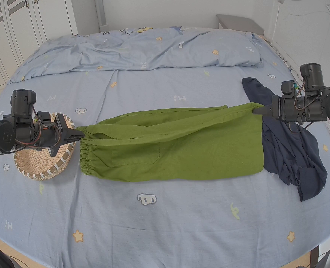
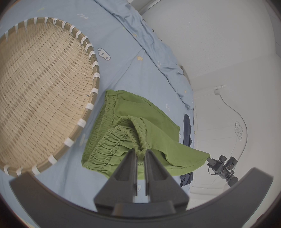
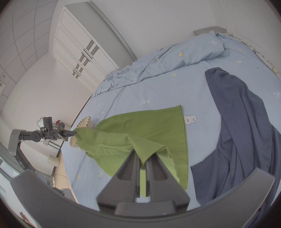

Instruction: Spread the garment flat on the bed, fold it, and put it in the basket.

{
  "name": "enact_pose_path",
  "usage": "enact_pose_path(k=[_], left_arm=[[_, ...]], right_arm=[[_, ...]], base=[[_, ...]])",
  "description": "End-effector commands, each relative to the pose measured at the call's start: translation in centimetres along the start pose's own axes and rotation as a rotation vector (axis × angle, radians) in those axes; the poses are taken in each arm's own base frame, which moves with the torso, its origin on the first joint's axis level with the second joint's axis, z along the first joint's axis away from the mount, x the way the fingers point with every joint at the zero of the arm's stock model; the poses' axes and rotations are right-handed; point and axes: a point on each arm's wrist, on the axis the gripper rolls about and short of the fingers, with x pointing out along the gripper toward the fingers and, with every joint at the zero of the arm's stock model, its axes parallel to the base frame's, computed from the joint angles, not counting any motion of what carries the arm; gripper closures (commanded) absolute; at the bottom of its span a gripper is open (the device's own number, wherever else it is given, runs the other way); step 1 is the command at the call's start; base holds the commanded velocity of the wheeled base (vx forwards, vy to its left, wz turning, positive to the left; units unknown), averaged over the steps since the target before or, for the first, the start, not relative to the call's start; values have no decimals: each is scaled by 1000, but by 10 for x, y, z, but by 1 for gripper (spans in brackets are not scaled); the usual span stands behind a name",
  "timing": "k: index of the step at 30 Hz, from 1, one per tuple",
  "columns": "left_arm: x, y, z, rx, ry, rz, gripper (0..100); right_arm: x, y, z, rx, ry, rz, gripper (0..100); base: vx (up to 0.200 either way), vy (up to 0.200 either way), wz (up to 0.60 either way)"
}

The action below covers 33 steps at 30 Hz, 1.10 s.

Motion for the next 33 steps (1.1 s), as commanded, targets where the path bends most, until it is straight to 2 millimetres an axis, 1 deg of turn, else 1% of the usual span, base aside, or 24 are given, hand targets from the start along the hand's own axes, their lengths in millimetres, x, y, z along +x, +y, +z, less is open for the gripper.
enact_pose_path(k=[1,4,5,6,10,12,15,19,28,33], left_arm=[[13,5,14,3,7,16,100],[14,5,14,3,7,17,100],[16,8,21,10,-7,19,100],[16,7,22,13,-9,16,100],[19,7,25,15,-12,13,100],[20,6,26,21,-13,10,100],[23,8,26,18,-7,15,100],[23,9,27,18,-11,15,100],[23,2,37,39,-37,-5,100],[26,-1,36,46,-29,-13,100]], right_arm=[[22,-8,11,-7,-1,8,100],[24,-8,11,-7,1,9,100],[33,-11,20,-18,-16,6,100],[36,-12,23,-22,-22,-2,100],[41,-11,30,-34,-36,-12,100],[47,-9,36,-43,-40,-3,100],[52,-9,39,-49,-43,1,100],[55,-7,42,-57,-52,9,100],[61,-8,52,-72,-80,11,100],[60,-9,53,-69,-81,2,100]], base=[[0,0,0],[0,0,0],[0,0,0],[0,0,0],[0,0,0],[0,0,0],[0,0,0],[0,0,0],[0,0,0],[0,0,0]])
